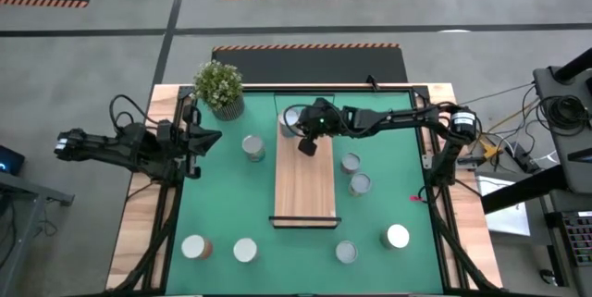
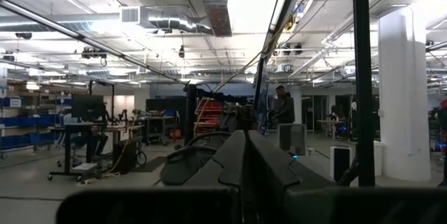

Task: Pick and place cans onto a shelf
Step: Put the canned cherries on the shelf, then put the canned tomatoes on the shelf

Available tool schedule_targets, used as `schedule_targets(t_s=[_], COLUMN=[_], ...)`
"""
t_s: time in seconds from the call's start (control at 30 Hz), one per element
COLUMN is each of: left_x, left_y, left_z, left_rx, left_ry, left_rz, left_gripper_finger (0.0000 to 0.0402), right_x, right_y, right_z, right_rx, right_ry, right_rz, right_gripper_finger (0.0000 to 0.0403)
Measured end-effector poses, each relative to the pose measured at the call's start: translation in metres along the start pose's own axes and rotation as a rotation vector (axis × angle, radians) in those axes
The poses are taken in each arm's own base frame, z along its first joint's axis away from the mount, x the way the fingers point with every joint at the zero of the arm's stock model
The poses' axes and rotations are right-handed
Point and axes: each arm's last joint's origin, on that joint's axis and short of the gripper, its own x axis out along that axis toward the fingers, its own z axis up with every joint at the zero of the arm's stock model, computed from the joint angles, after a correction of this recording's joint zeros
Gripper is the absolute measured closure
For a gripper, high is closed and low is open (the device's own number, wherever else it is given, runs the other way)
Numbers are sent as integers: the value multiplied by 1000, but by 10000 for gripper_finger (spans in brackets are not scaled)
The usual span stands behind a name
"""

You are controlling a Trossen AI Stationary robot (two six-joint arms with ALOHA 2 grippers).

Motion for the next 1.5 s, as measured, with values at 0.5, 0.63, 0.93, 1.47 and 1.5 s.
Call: schedule_targets(t_s=[0.5, 0.63, 0.93, 1.47, 1.5], left_x=[0, 0, 0, 1, 1], left_y=[0, 0, 0, -1, -1], left_z=[1, 2, 2, -4, -6], left_rx=[15, 20, 28, 41, 43], left_ry=[-12, -16, -19, 37, 49], left_rz=[2, 2, 2, -4, -4], left_gripper_finger=[402, 402, 402, 402, 402], right_x=[0, 0, 0, -83, -90], right_y=[2, 2, 2, 9, 11], right_z=[3, 7, 7, 26, 23], right_rx=[16, 10, -3, -96, -102], right_ry=[-36, -73, -79, -257, -277], right_rz=[47, 47, 46, 81, 87], right_gripper_finger=[394, 394, 394, 394, 394])
